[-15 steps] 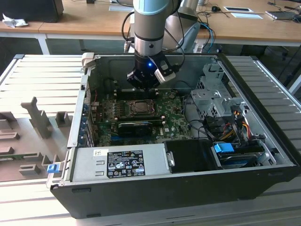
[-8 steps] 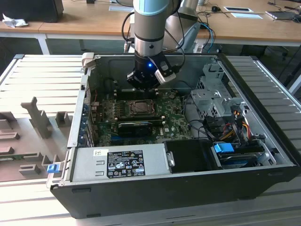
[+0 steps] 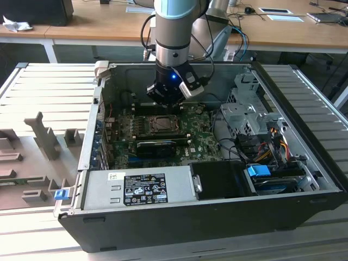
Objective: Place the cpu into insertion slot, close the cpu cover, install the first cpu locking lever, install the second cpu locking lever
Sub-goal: 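Install the second cpu locking lever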
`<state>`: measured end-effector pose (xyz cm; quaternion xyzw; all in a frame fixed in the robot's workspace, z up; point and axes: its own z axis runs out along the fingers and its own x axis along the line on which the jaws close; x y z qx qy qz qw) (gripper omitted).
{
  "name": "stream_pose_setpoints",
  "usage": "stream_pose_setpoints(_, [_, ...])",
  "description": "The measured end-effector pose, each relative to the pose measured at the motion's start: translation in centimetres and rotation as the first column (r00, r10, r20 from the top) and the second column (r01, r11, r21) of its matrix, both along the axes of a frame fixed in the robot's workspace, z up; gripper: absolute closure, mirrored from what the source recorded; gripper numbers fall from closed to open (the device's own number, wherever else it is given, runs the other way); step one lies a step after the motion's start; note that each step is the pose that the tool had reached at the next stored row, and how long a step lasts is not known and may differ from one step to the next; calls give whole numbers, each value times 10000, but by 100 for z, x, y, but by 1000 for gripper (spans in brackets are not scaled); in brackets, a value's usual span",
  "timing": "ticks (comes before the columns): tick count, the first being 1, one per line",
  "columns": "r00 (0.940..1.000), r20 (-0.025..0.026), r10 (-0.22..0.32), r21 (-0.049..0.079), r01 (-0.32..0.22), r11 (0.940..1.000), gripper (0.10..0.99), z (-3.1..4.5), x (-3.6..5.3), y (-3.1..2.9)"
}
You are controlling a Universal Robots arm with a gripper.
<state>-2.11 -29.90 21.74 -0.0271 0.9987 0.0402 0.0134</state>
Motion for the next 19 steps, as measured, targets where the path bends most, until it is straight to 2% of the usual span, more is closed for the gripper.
stream_pose_setpoints(1, [10000,0,0,-1,0,10000,980,27,0,-11])
stream_pose_setpoints(2, [10000,0,0,0,0,10000,980,125,0,-11])
stream_pose_setpoints(10, [10000,0,0,0,0,10000,980,129,-2,-39])
stream_pose_setpoints(19, [10000,1,0,0,0,10000,980,127,-4,-101])
